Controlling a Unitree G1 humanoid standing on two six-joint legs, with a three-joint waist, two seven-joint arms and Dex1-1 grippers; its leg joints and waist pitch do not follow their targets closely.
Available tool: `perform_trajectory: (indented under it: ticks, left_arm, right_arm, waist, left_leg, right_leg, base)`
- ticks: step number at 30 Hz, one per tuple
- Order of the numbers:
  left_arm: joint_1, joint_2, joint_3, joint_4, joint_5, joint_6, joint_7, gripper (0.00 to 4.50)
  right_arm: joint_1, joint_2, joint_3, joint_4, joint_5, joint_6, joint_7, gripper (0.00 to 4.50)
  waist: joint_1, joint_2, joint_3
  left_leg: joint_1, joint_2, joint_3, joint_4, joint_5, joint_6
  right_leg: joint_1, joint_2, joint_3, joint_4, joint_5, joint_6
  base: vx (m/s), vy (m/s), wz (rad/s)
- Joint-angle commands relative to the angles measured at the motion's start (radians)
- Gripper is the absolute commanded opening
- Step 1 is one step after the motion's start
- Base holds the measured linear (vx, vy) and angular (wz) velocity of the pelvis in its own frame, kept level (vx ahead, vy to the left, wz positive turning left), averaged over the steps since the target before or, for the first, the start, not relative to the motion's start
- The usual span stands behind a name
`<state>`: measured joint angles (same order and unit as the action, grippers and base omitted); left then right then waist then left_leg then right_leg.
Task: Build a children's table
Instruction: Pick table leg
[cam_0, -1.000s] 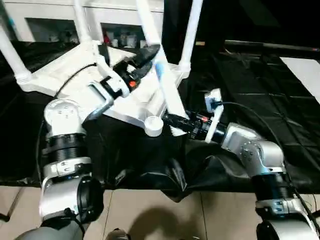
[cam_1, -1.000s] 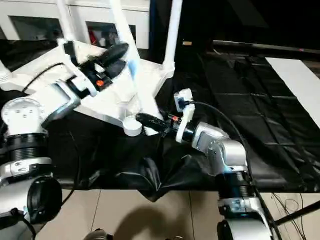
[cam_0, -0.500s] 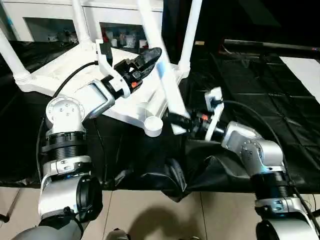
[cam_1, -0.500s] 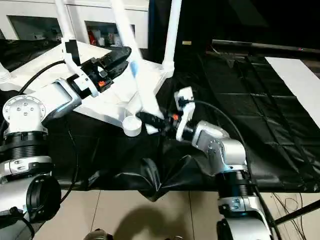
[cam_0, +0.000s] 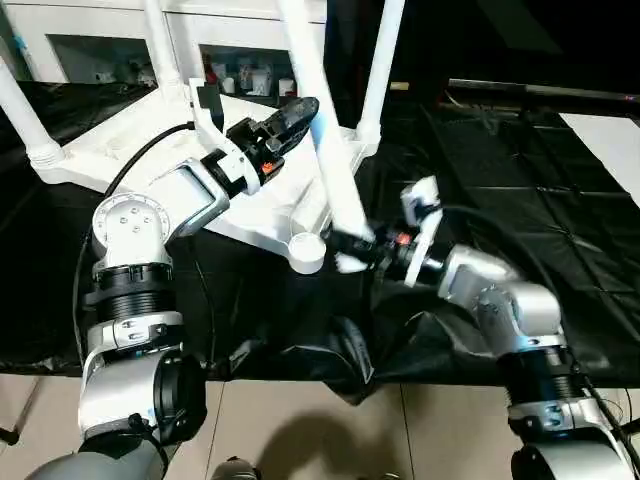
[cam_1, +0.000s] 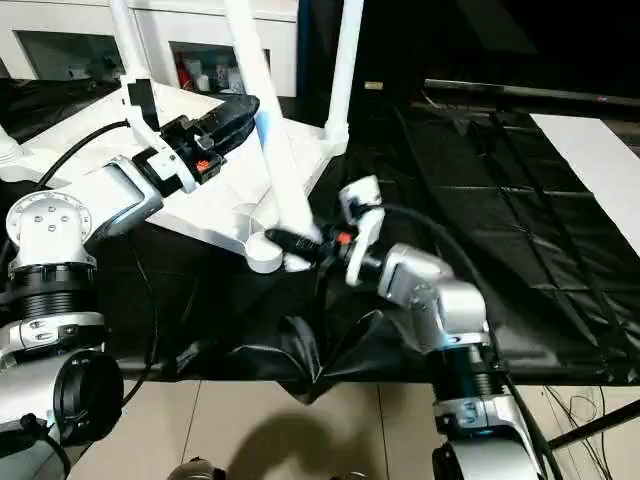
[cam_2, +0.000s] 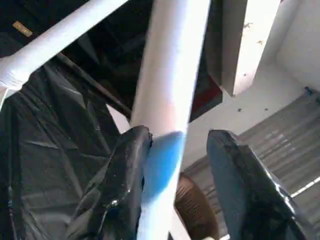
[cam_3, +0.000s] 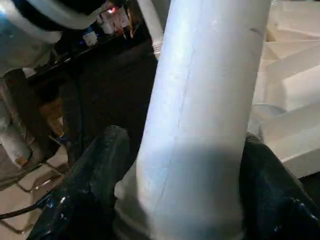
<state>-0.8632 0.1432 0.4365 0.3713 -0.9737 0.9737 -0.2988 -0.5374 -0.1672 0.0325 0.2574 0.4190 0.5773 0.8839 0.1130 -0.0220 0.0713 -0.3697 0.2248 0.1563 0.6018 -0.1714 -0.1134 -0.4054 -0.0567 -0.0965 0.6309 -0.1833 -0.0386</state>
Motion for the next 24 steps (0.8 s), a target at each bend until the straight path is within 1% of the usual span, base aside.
perform_trajectory:
  ticks: [1,3,5,8,9,11,13,14,15,17,20,22,23,24]
  left_arm:
    - [-0.009,-0.008,-0.020,0.009,0.016,0.004,0.009,1.92]
    - [-0.008,-0.007,-0.022,0.011,0.023,0.000,0.010,1.75]
    - [-0.007,-0.006,-0.023,0.014,0.030,-0.007,0.015,1.57]
    - [-0.003,-0.001,-0.031,0.014,0.047,-0.021,0.015,1.43]
    - [0.002,0.006,-0.050,0.006,0.067,-0.030,0.009,1.38]
    - [0.005,0.009,-0.066,0.000,0.083,-0.036,0.007,1.38]
    - [0.005,0.011,-0.075,-0.001,0.088,-0.036,-0.003,1.38]
    - [0.005,0.008,-0.073,0.000,0.081,-0.025,-0.009,1.38]
    - [0.005,0.008,-0.074,-0.001,0.078,-0.017,-0.012,1.38]
    - [0.006,0.008,-0.078,-0.005,0.075,-0.008,-0.017,1.67]
    - [0.006,0.008,-0.083,-0.007,0.083,-0.014,-0.016,1.80]
    - [0.005,0.010,-0.092,-0.004,0.102,-0.027,-0.010,2.10]
    - [0.002,0.011,-0.095,0.002,0.113,-0.039,-0.012,2.19]
    - [0.001,0.010,-0.094,0.004,0.108,-0.042,-0.023,2.22]
  right_arm:
    - [0.001,0.002,0.022,-0.033,-0.009,-0.014,0.020,2.65]
    - [-0.002,0.004,0.026,-0.031,-0.010,-0.022,0.013,2.64]
    - [-0.008,0.009,0.013,-0.025,-0.010,-0.032,-0.005,2.64]
    - [-0.024,0.013,-0.013,-0.008,-0.006,-0.047,-0.033,2.64]
    - [-0.027,0.004,-0.012,-0.007,-0.006,-0.051,-0.026,2.64]
    - [-0.021,-0.007,-0.001,-0.016,-0.009,-0.048,-0.012,2.64]
    - [-0.014,-0.015,0.016,-0.023,-0.018,-0.052,0.001,2.64]
    - [-0.007,-0.017,0.029,-0.034,-0.022,-0.052,0.008,2.64]
    - [-0.004,-0.016,0.031,-0.039,-0.022,-0.051,0.008,2.64]
    - [-0.002,-0.015,0.036,-0.043,-0.024,-0.051,0.008,2.64]
    - [-0.002,-0.015,0.043,-0.042,-0.026,-0.056,0.008,2.64]
    - [-0.001,-0.015,0.050,-0.042,-0.028,-0.059,0.009,2.64]
    - [0.001,-0.019,0.061,-0.044,-0.033,-0.061,0.014,2.64]
    - [0.005,-0.023,0.070,-0.047,-0.036,-0.061,0.020,2.64]
  waist:
    - [0.001,0.008,-0.087]
    - [0.001,0.009,-0.087]
    - [0.002,0.010,-0.088]
    - [0.000,0.011,-0.088]
    - [0.000,0.012,-0.088]
    - [0.001,0.012,-0.088]
    - [0.002,0.011,-0.089]
    - [0.001,0.013,-0.089]
    - [0.001,0.013,-0.089]
    - [0.000,0.012,-0.089]
    - [0.000,0.014,-0.089]
    - [0.000,0.014,-0.088]
    - [0.001,0.016,-0.088]
    - [0.000,0.015,-0.088]
  left_leg:
    - [0.004,-0.002,0.009,-0.057,-0.107,0.017]
    - [0.004,-0.002,0.009,-0.057,-0.106,0.017]
    - [0.004,-0.002,0.009,-0.057,-0.107,0.016]
    - [0.004,-0.001,0.009,-0.057,-0.105,0.013]
    - [0.005,-0.001,0.008,-0.058,-0.106,0.013]
    - [0.005,-0.001,0.008,-0.058,-0.108,0.013]
    - [0.003,-0.002,0.008,-0.058,-0.101,0.012]
    - [0.002,-0.002,0.008,-0.057,-0.099,0.012]
    - [0.003,-0.003,0.009,-0.056,-0.099,0.013]
    - [0.003,-0.003,0.009,-0.056,-0.101,0.014]
    - [0.005,-0.002,0.008,-0.057,-0.112,0.014]
    - [0.004,-0.002,0.008,-0.057,-0.113,0.016]
    - [0.005,-0.002,0.007,-0.057,-0.114,0.015]
    - [0.005,-0.002,0.008,-0.057,-0.114,0.014]
  right_leg:
    - [0.074,-0.070,0.053,-0.078,-0.143,-0.142]
    - [0.074,-0.069,0.053,-0.078,-0.141,-0.140]
    - [0.073,-0.070,0.054,-0.079,-0.142,-0.140]
    - [0.073,-0.070,0.054,-0.077,-0.126,-0.145]
    - [0.073,-0.069,0.053,-0.076,-0.125,-0.145]
    - [0.074,-0.070,0.054,-0.077,-0.129,-0.142]
    - [0.075,-0.069,0.054,-0.075,-0.115,-0.143]
    - [0.076,-0.069,0.054,-0.074,-0.107,-0.145]
    - [0.076,-0.069,0.054,-0.074,-0.105,-0.149]
    - [0.076,-0.069,0.053,-0.075,-0.106,-0.152]
    - [0.075,-0.069,0.053,-0.075,-0.113,-0.157]
    - [0.076,-0.069,0.053,-0.076,-0.114,-0.157]
    - [0.075,-0.069,0.053,-0.076,-0.115,-0.157]
    - [0.076,-0.069,0.053,-0.076,-0.110,-0.156]
  base:
    - [0.000,0.000,0.00]
    - [0.000,0.000,0.00]
    - [0.000,0.000,0.00]
    - [0.000,0.000,0.00]
    - [0.000,0.000,0.00]
    - [0.000,0.000,0.00]
    - [0.000,0.000,0.00]
    - [0.000,0.000,0.00]
    - [0.000,0.000,0.00]
    - [0.000,0.000,0.00]
    - [0.000,0.000,0.00]
    - [0.000,0.000,0.00]
    - [0.000,0.000,0.00]
    - [0.000,0.000,0.00]
